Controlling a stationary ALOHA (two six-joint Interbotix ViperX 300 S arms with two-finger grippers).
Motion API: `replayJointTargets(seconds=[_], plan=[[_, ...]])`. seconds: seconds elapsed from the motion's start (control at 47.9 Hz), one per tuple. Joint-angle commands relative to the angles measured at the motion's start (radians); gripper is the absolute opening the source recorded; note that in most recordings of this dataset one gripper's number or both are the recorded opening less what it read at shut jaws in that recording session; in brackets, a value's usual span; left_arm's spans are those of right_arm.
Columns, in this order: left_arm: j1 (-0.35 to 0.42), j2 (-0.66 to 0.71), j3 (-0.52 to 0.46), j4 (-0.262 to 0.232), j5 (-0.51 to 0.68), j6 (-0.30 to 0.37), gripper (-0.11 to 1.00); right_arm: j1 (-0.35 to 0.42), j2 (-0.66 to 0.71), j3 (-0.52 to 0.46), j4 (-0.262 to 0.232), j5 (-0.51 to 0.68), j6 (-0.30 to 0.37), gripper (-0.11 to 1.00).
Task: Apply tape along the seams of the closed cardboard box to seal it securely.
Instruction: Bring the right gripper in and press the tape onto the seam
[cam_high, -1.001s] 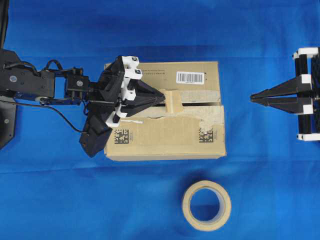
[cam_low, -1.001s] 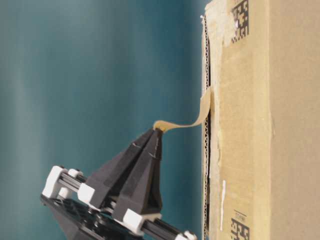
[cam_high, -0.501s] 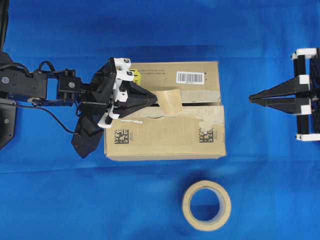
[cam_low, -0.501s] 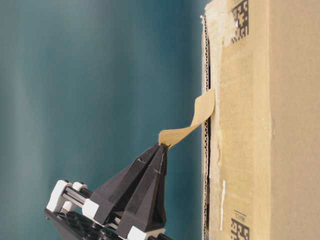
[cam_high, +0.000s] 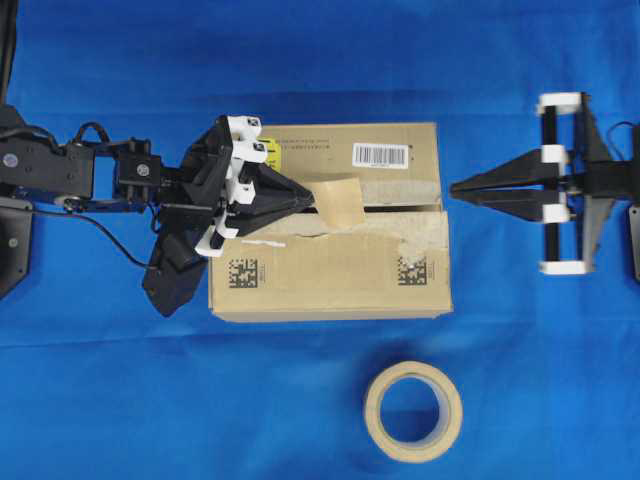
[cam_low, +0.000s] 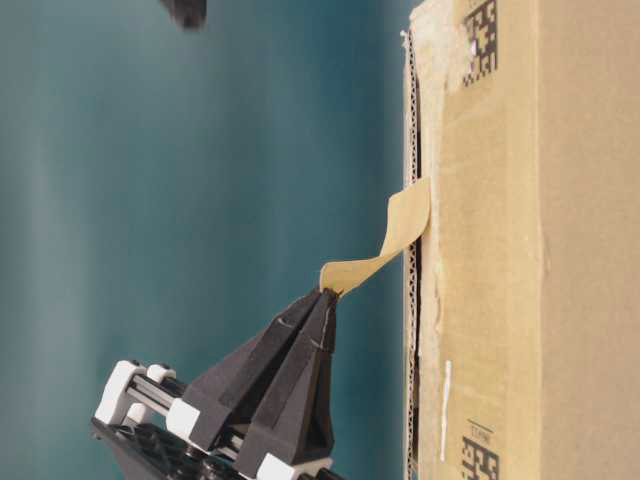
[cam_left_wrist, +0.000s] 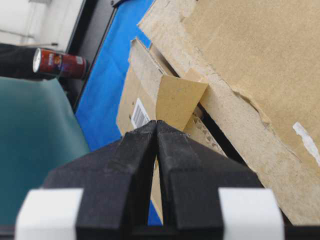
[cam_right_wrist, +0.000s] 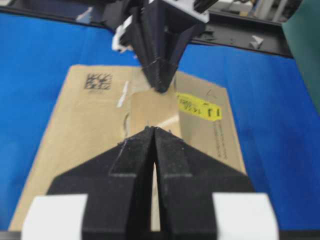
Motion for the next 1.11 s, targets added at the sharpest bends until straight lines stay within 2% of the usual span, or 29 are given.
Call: replayJointTargets(seconds=[0.0, 0.188, 0.23, 0.271, 0.438, 0.48, 0.668, 0.835, 1.085], plan=[[0.000, -0.009, -0.011, 0.000, -0.003, -0.002, 0.00, -0.015, 0.055, -0.058, 0.002, -0.028, 0.003, -0.02], [0.002, -0.008, -0.012, 0.000, 0.002, -0.002, 0.00, -0.023, 0.178, -0.146, 0.002, -0.051, 0.003, -0.01], [0.002, -0.008, -0.012, 0.002, 0.002, -0.002, 0.00, -0.023, 0.201, -0.166, 0.002, -0.058, 0.005, 0.03], [0.002, -0.008, -0.012, 0.000, 0.003, -0.002, 0.00, -0.023, 0.225, -0.186, 0.002, -0.064, 0.005, 0.12], [0.003, -0.006, -0.014, 0.002, 0.002, -0.002, 0.00, -0.023, 0.301, -0.245, 0.003, -0.074, 0.006, 0.62], [0.002, -0.006, -0.014, 0.000, 0.003, -0.002, 0.00, -0.023, 0.308, -0.253, 0.003, -0.072, 0.006, 0.69], [0.002, -0.006, -0.015, 0.000, 0.011, -0.002, 0.00, -0.023, 0.324, -0.253, 0.003, -0.077, 0.009, 0.48], [0.002, -0.005, -0.015, 0.000, 0.021, -0.002, 0.00, -0.017, 0.362, -0.249, 0.009, -0.081, 0.009, 0.47], [0.005, -0.003, -0.015, 0.002, 0.021, -0.002, 0.00, -0.017, 0.460, -0.247, 0.011, -0.126, 0.044, 0.47]])
